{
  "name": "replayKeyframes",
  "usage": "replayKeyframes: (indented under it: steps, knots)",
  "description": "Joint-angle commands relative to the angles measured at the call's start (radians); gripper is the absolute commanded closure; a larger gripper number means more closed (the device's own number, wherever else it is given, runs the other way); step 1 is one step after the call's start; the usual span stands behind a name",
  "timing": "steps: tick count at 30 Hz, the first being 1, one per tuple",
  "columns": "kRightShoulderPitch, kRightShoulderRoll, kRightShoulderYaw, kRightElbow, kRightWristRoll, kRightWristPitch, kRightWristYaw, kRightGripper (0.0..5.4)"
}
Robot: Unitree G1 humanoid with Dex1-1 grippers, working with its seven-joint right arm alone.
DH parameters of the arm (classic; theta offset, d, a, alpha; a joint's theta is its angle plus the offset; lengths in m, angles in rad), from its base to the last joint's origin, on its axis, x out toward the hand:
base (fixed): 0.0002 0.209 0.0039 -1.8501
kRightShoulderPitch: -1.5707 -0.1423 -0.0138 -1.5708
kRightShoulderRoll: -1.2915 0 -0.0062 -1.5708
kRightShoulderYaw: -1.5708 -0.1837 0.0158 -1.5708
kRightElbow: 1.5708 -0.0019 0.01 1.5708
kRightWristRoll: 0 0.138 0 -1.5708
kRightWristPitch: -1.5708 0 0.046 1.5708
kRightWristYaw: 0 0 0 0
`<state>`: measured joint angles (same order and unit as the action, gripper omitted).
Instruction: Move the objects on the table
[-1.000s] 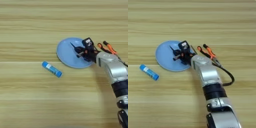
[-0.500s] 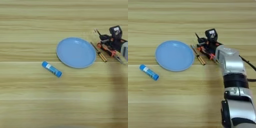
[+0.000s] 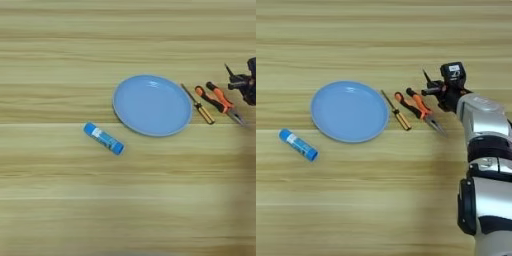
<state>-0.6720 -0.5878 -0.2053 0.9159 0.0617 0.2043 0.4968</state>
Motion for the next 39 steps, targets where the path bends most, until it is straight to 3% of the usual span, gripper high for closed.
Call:
replayKeyframes:
  steps: [1,8,18,31,35,39]
  knots:
    - [-0.120,-0.068,-0.005,0.063,-0.015,-0.075,-0.031,5.12]
    - [-0.145,-0.067,0.000,0.243,-0.043,-0.135,-0.073,5.12]
    - [-0.147,-0.069,0.001,0.337,-0.062,-0.166,-0.104,5.12]
    - [-0.184,-0.072,-0.013,0.297,-0.045,-0.183,-0.078,3.32]
    - [-0.202,-0.075,-0.025,0.231,-0.024,-0.189,-0.053,2.82]
    - [-0.183,-0.057,-0.037,0.075,0.012,-0.182,-0.007,2.31]
